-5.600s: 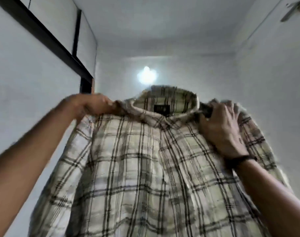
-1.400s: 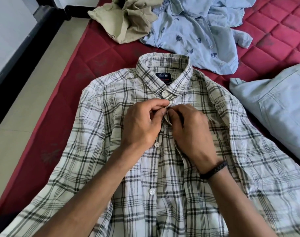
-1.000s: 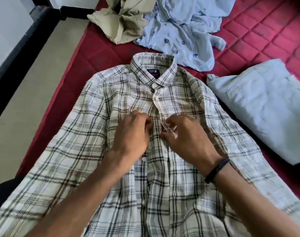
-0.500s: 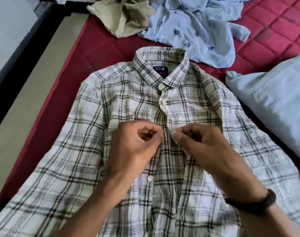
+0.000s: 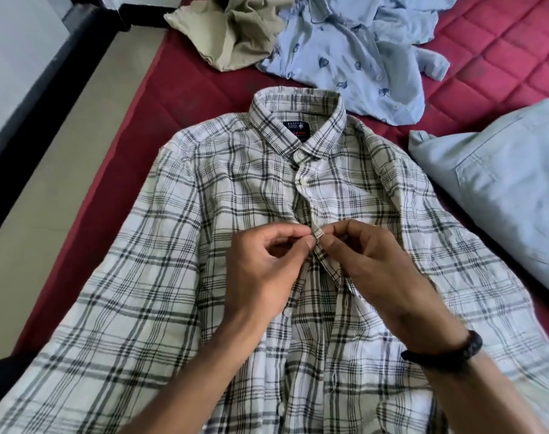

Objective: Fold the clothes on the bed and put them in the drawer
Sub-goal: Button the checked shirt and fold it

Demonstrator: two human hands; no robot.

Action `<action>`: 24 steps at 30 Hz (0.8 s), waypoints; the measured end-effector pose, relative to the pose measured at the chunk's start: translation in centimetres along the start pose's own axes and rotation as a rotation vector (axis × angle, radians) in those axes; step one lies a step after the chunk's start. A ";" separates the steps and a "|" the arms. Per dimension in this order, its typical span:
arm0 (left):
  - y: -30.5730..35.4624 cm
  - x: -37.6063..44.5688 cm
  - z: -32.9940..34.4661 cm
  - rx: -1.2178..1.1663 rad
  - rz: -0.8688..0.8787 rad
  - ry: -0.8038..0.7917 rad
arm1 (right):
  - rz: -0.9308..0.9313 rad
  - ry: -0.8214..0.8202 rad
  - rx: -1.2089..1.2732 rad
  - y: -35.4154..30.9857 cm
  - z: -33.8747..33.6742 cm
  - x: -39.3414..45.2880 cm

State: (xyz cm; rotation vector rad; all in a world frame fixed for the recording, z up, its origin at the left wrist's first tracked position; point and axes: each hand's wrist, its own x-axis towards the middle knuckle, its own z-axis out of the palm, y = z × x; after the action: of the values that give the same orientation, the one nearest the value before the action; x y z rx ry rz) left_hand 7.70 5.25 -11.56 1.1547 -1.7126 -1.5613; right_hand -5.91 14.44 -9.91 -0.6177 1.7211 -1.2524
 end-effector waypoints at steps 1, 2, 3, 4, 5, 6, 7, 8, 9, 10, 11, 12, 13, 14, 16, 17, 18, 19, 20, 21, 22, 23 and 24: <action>0.0 0.0 0.0 -0.008 -0.007 0.008 | -0.013 0.019 -0.036 0.0 0.1 0.0; -0.1 0.1 0.1 -0.013 -0.012 0.017 | -0.022 0.038 -0.068 0.0 0.3 0.0; -0.1 0.1 0.1 -0.017 -0.016 0.026 | -0.032 0.059 -0.093 0.0 0.5 0.0; -0.1 0.2 0.1 -0.019 -0.019 0.034 | -0.044 0.078 -0.114 0.0 0.6 0.1; -0.1 0.2 0.2 -0.020 -0.022 0.035 | -0.053 0.093 -0.131 0.1 0.7 0.0; -0.2 0.3 0.2 -0.019 -0.025 0.034 | -0.058 0.103 -0.141 0.2 0.8 0.0; -0.3 0.2 0.3 -0.020 -0.027 0.030 | -0.061 0.106 -0.140 0.3 0.9 -0.1; -0.4 0.2 0.3 -0.020 -0.028 0.027 | -0.058 0.105 -0.130 0.4 0.9 -0.1; -0.5 0.2 0.3 -0.021 -0.031 0.024 | -0.050 0.099 -0.117 0.5 0.8 -0.1; -0.6 0.2 0.2 -0.021 -0.034 0.024 | -0.038 0.092 -0.101 0.6 0.6 0.0; -0.6 0.3 0.2 -0.021 -0.038 0.021 | -0.025 0.085 -0.077 0.6 0.4 0.0; -0.7 0.3 0.1 -0.022 -0.040 0.016 | -0.011 0.074 -0.048 0.6 0.2 0.0; -0.7 0.3 0.1 -0.023 -0.045 0.010 | 0.001 0.059 -0.024 0.6 0.1 0.0; -0.7 0.3 0.0 -0.024 -0.053 0.007 | 0.009 0.049 -0.010 0.6 0.1 0.0; -0.7 0.3 -0.1 -0.036 -0.087 -0.002 | 0.013 0.039 -0.001 0.6 0.1 0.0; -0.7 0.4 -0.2 -0.042 -0.116 -0.011 | 0.013 0.026 0.017 0.6 0.0 -0.1; -0.7 0.5 -0.4 -0.040 -0.146 -0.028 | 0.021 0.011 0.044 0.7 0.0 -0.1; -0.8 0.7 -0.6 -0.035 -0.176 -0.047 | 0.033 0.002 0.063 0.7 0.0 -0.2; -0.8 0.9 -0.8 -0.028 -0.195 -0.067 | 0.037 0.004 0.069 0.7 -0.1 -0.2; -0.6 1.0 -1.0 -0.022 -0.209 -0.085 | 0.032 0.015 0.061 0.7 -0.1 -0.2; -0.4 1.1 -1.1 -0.020 -0.216 -0.096 | 0.023 0.032 0.053 0.7 0.0 -0.2; -0.2 1.1 -1.2 -0.020 -0.223 -0.102 | 0.010 0.045 0.050 0.7 0.1 -0.3; 0.1 1.0 -1.2 -0.018 -0.226 -0.105 | -0.003 0.058 0.044 0.8 0.3 -0.3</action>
State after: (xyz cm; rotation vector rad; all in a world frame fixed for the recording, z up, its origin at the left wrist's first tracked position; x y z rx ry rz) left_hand 8.20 3.77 -11.40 1.3157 -1.6775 -1.7970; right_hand -5.37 14.83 -10.53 -0.5632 1.7358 -1.3182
